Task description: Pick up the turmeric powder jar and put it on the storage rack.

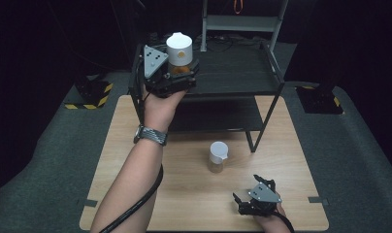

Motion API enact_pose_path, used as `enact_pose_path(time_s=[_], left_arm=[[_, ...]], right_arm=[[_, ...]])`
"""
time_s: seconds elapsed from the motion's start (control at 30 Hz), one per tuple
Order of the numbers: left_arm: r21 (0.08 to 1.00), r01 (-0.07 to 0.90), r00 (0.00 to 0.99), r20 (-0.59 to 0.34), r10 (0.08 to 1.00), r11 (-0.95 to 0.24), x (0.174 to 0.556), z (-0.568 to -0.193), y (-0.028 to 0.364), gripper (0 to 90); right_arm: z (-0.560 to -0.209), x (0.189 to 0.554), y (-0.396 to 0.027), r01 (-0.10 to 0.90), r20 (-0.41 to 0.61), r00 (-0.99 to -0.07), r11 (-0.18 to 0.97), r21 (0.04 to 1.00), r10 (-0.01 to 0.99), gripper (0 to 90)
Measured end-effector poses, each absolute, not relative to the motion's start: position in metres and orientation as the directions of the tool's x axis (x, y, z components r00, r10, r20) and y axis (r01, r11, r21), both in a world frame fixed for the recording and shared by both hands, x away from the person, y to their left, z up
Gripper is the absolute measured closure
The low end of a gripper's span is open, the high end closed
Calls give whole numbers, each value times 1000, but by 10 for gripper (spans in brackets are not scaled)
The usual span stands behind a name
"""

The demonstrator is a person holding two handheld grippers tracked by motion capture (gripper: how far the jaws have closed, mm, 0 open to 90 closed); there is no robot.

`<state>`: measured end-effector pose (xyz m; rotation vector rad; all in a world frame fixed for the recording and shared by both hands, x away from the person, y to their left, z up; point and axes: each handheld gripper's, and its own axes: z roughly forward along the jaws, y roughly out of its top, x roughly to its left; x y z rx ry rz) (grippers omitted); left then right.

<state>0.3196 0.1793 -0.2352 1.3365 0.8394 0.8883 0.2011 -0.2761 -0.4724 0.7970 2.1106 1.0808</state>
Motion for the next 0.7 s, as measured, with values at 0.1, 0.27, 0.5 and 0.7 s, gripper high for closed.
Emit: enact_pose_path(time_s=[0.1,0.27,0.5,0.7], left_arm=[[998,-62,438,7,899,23,310,-234,183,3],[997,-73,450,9,893,27,298,-234,189,3],[996,-90,469,29,883,15,281,-236,192,3],[995,-97,478,35,878,13,267,-239,193,3]], right_arm=[[-472,201,-276,226,-256,-620,482,847,742,3],[-472,201,-276,226,-255,-620,480,848,742,4],[-472,201,-276,226,-257,-620,482,846,741,4],[-472,201,-276,226,-256,-621,482,847,741,4]])
